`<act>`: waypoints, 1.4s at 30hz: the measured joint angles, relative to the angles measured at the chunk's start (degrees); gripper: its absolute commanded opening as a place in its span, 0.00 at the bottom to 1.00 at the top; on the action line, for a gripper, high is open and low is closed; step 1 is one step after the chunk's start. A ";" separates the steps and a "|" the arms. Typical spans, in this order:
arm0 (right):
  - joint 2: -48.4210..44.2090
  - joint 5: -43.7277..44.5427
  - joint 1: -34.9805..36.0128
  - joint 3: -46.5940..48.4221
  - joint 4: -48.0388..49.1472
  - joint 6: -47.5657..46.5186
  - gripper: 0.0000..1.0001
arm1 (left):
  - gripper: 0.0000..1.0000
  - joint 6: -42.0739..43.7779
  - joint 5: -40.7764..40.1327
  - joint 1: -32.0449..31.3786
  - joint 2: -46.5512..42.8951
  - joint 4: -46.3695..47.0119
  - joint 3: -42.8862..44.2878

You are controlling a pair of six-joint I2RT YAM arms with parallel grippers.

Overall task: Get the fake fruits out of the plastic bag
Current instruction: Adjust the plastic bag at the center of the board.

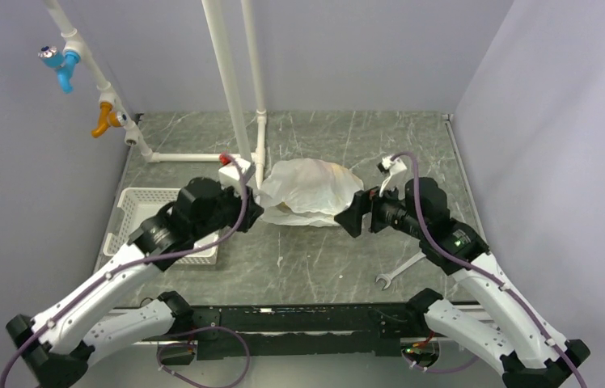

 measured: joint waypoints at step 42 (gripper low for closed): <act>41.86 52.43 26.53 12.41 11.32 -19.52 0.87 | 0.00 -9.77 -0.81 -0.15 -17.20 10.69 -16.85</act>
